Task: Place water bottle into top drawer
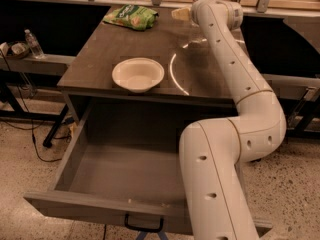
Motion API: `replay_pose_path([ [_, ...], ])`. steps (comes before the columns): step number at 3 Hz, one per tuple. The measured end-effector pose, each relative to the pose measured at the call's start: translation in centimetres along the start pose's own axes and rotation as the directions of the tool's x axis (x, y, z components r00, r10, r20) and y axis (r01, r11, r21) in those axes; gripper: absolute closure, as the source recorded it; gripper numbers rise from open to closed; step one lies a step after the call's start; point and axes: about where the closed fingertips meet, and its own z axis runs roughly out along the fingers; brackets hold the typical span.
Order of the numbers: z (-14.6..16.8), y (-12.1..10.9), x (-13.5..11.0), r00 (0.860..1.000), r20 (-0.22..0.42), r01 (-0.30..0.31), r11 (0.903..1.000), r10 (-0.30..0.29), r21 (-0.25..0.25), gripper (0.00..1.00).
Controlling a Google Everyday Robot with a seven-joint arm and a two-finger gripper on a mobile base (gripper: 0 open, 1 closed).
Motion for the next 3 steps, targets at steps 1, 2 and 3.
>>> replay_pose_path([
  [1,0.21,0.24,-0.21,1.0,0.013,-0.004,1.0,0.004,0.001,0.0],
  [2,0.52,0.18,-0.38,0.999,0.032,-0.011,0.9998,0.01,0.014,0.0],
  [3,0.78,-0.05,-0.47,0.999,0.05,-0.015,0.9994,0.014,0.03,0.0],
])
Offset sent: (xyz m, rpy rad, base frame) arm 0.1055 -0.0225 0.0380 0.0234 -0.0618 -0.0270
